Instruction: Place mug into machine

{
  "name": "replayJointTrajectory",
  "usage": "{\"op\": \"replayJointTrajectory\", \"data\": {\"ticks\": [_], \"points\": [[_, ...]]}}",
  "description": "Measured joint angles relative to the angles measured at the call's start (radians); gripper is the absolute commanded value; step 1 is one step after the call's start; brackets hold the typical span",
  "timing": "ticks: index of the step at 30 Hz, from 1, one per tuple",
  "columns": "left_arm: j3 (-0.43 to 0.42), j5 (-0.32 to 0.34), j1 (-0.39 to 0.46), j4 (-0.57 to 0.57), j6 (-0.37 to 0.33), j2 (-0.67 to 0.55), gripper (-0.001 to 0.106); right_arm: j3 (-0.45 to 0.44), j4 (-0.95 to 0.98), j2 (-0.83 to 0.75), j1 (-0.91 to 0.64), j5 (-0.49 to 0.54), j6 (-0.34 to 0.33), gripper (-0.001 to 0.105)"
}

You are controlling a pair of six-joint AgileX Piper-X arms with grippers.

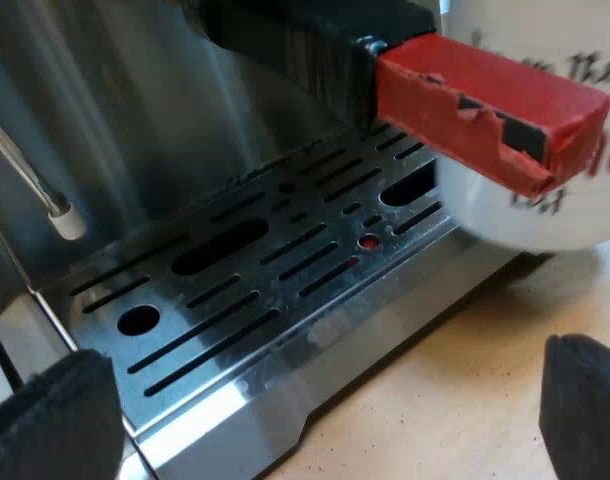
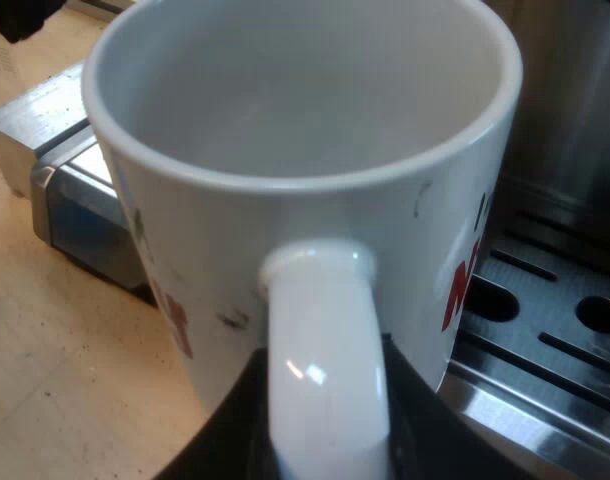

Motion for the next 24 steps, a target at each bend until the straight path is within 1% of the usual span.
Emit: {"op": "replayJointTrajectory", "data": {"ticks": [5, 7, 8, 9, 12, 16, 18, 22, 24], "points": [[0.000, 0.000, 0.000, -0.008, 0.000, 0.000, 0.085, -0.008, -0.098, 0.108, 0.000, 0.000, 0.001, 0.000], [0.000, 0.000, 0.000, -0.011, 0.000, 0.000, 0.085, -0.010, -0.115, 0.126, 0.000, 0.006, 0.001, 0.000], [0.000, 0.000, 0.000, -0.013, 0.000, 0.000, 0.085, -0.015, -0.139, 0.159, 0.000, 0.022, 0.001, 0.000], [0.000, 0.000, 0.000, -0.015, 0.000, 0.000, 0.085, -0.027, -0.164, 0.199, 0.000, 0.034, 0.002, 0.000], [0.000, 0.000, 0.000, -0.015, 0.000, 0.000, 0.085, -0.058, -0.172, 0.251, -0.013, 0.038, 0.012, 0.000], [0.000, 0.000, 0.000, -0.017, 0.000, 0.000, 0.085, -0.081, -0.181, 0.285, -0.025, 0.037, 0.013, 0.000], [0.000, 0.000, 0.000, -0.016, 0.000, 0.000, 0.085, -0.107, -0.181, 0.317, -0.041, 0.037, 0.033, 0.000], [0.000, 0.000, 0.000, -0.022, 0.000, 0.000, 0.085, -0.149, -0.186, 0.371, -0.067, 0.040, 0.036, 0.000], [0.000, 0.000, 0.000, -0.022, 0.000, 0.000, 0.085, -0.167, -0.230, 0.419, -0.068, 0.037, 0.036, 0.000]]}}
